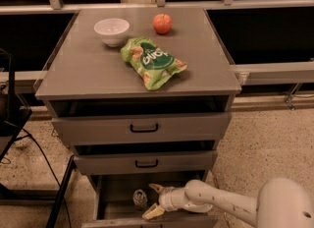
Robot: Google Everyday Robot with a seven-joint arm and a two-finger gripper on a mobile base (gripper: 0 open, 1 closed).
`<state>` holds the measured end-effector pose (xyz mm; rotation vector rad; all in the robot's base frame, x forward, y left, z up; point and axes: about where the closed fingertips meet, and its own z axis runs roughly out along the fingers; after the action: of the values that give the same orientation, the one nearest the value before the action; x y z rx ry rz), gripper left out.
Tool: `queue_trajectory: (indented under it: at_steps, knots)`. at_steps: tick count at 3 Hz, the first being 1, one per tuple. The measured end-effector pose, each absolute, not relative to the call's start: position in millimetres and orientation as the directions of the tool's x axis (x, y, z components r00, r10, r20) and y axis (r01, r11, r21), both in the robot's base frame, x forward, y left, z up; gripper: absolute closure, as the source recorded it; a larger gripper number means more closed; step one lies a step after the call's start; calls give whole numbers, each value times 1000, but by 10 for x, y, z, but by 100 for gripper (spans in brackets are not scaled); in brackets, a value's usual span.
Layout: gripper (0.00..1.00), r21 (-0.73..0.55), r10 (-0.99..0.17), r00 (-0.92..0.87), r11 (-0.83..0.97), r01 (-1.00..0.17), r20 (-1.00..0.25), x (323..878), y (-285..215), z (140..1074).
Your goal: Pick 7up can from bottom drawer and place on counter
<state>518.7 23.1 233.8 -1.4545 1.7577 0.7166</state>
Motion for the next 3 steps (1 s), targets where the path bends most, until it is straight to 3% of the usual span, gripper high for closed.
queue_trajectory:
  at_steps: [1, 3]
  knots:
    - [36, -28, -568, -95, 205, -978, -817, 5240, 280, 2249]
    - [34, -4, -576, -84, 151, -988, -813, 5407, 771, 1810]
